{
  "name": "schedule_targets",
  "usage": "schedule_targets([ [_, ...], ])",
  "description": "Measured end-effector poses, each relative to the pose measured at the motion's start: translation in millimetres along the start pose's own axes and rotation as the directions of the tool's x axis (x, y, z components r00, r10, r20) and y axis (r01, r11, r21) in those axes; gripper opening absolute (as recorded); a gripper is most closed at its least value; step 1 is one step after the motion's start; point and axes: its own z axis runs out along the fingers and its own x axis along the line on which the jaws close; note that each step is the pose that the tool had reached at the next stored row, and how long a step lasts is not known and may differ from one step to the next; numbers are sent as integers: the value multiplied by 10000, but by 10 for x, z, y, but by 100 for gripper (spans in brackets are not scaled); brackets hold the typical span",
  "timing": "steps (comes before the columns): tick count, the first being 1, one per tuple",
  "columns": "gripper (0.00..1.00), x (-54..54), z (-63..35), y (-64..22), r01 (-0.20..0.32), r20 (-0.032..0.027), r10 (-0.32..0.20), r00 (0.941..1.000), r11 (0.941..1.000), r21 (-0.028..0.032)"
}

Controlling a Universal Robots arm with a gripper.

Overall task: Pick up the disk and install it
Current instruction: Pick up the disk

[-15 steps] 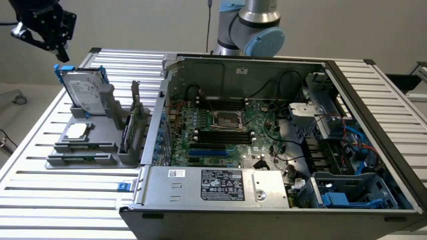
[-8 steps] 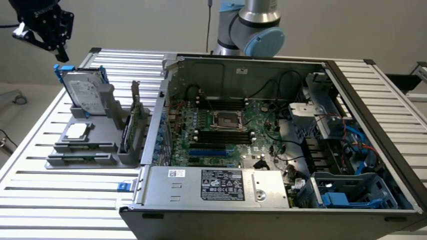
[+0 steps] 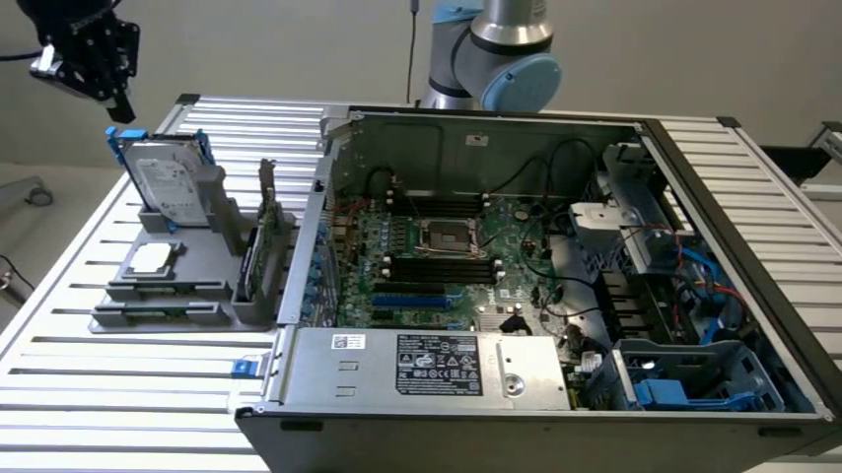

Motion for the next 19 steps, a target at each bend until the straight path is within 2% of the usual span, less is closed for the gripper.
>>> schedule_targets([
  [4,11,0,0,0,718,-35,-718,9974,9974,-10],
  [8,11,0,0,0,1444,-69,-1444,9895,9895,-23],
  [13,11,0,3,0,2336,-109,-2336,9723,9723,-42],
  [17,11,0,5,0,3038,-137,-3039,9526,9527,-61],
  [19,11,-15,5,6,3168,-139,-3169,9484,9485,-64],
])
